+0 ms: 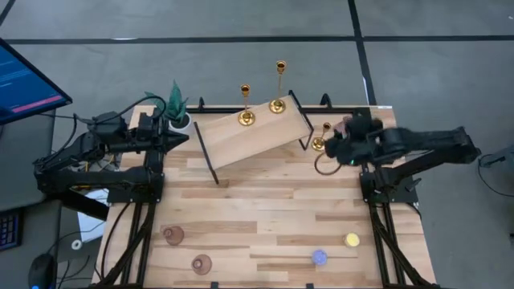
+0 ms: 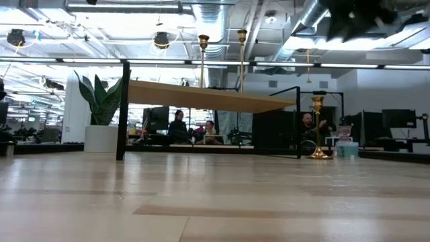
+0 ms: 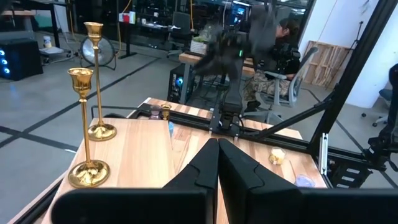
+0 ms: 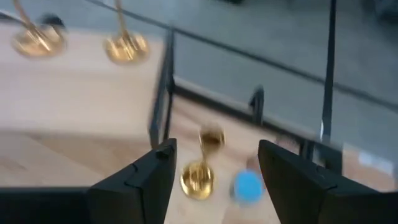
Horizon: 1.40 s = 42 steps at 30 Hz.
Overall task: Pick & Place candle stick holders
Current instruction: Put the gold candle holder on the shelf
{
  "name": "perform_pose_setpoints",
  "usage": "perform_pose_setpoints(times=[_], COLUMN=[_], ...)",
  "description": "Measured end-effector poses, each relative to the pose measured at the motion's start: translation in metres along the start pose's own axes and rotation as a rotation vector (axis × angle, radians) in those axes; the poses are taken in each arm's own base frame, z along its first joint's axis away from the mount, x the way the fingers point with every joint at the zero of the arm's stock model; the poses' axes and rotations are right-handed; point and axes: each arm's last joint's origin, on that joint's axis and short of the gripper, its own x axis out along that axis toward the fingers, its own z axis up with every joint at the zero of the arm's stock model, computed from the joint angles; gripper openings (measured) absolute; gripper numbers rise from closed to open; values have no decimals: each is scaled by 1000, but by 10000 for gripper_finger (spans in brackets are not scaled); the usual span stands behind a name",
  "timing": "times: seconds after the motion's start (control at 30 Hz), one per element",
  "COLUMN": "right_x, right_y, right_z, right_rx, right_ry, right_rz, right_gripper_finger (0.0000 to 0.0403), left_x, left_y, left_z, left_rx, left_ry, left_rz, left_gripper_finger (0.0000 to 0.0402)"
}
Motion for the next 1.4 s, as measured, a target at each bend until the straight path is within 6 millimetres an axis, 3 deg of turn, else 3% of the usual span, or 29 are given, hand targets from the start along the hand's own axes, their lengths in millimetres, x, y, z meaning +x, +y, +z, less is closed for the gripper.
perform_pose_setpoints(times=[0.2, 0.43, 0.7, 0.93, 1.07, 1.4], right_x=[29, 53, 70, 71, 75, 96], right_y=[3, 14, 18, 20, 25, 30], right_z=[-69, -108, -133, -151, -151, -148], right_rx=[123, 174, 121, 75, 50, -11], right_ry=[63, 113, 93, -8, -53, -138], right_rz=[5, 45, 57, 104, 117, -33], right_gripper_finger=[218, 221, 268, 295, 296, 295], left_x=[0, 0, 0, 0, 0, 0], left_y=[0, 0, 0, 0, 2, 2], left_z=[0, 1, 1, 0, 1, 1], left_rx=[0, -3, 2, 115, 140, 177], left_ry=[-2, -6, -6, -6, -8, -11], left_rz=[0, -1, -1, 9, 64, 90], left_gripper_finger=[10, 10, 10, 10, 10, 10])
